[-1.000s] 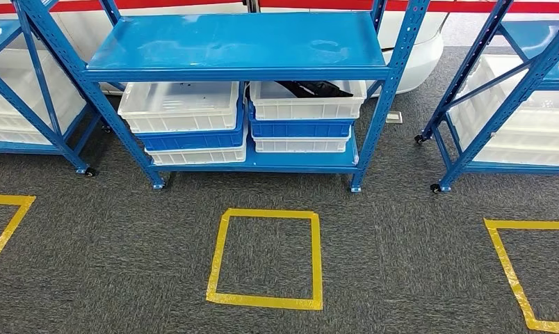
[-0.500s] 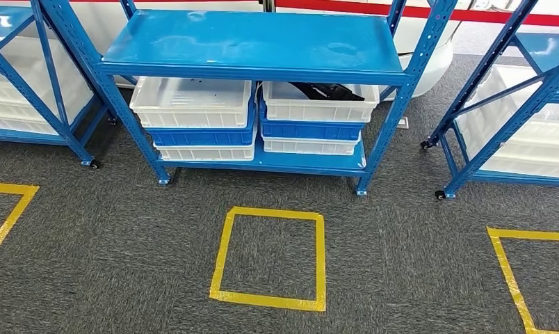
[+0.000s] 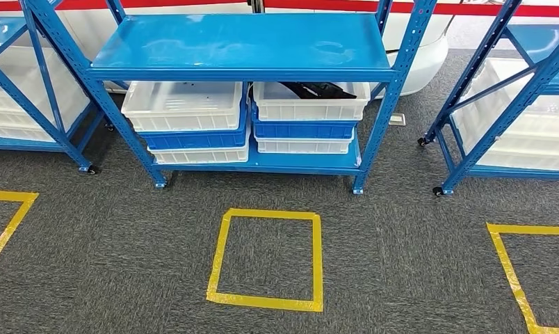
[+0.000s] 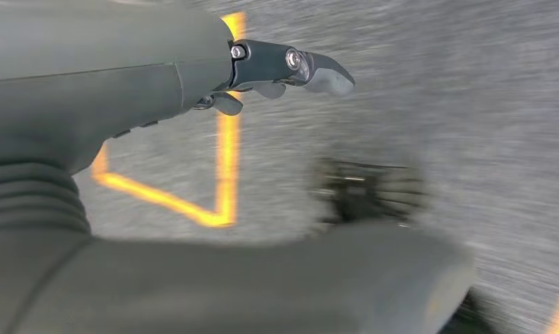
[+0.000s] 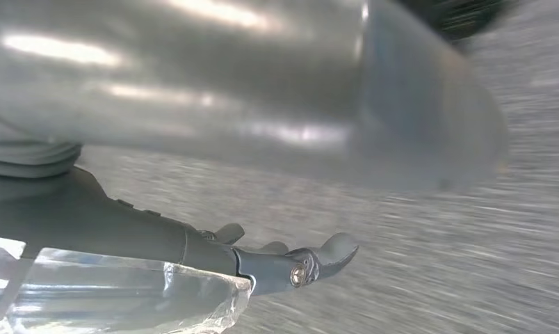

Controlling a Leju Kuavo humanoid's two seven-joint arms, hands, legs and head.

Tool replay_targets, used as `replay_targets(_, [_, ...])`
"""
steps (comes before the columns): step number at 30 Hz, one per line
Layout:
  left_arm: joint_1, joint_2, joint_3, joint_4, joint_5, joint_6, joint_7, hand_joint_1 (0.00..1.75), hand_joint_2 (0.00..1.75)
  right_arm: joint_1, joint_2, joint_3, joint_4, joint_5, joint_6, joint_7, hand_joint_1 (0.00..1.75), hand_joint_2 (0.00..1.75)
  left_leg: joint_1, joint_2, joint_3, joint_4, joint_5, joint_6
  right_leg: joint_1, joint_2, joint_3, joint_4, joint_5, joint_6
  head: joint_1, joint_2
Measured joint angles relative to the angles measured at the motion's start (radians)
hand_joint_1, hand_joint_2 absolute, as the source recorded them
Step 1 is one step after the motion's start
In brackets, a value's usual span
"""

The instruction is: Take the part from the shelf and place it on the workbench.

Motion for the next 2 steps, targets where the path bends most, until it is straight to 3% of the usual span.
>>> replay_targets(2, [0.031, 0.002, -0.006, 0.027, 0.002, -0.001, 0.003, 0.00, 0.00, -0.025, 0.000, 0.000, -0.035, -0.003, 0.002, 0.000, 0.00, 0.00, 0.001, 0.001, 0.025, -0.053, 0.042, 0.002, 0.000, -0.001, 0.001, 0.000, -0.001, 0.000, 0.000, 0.000])
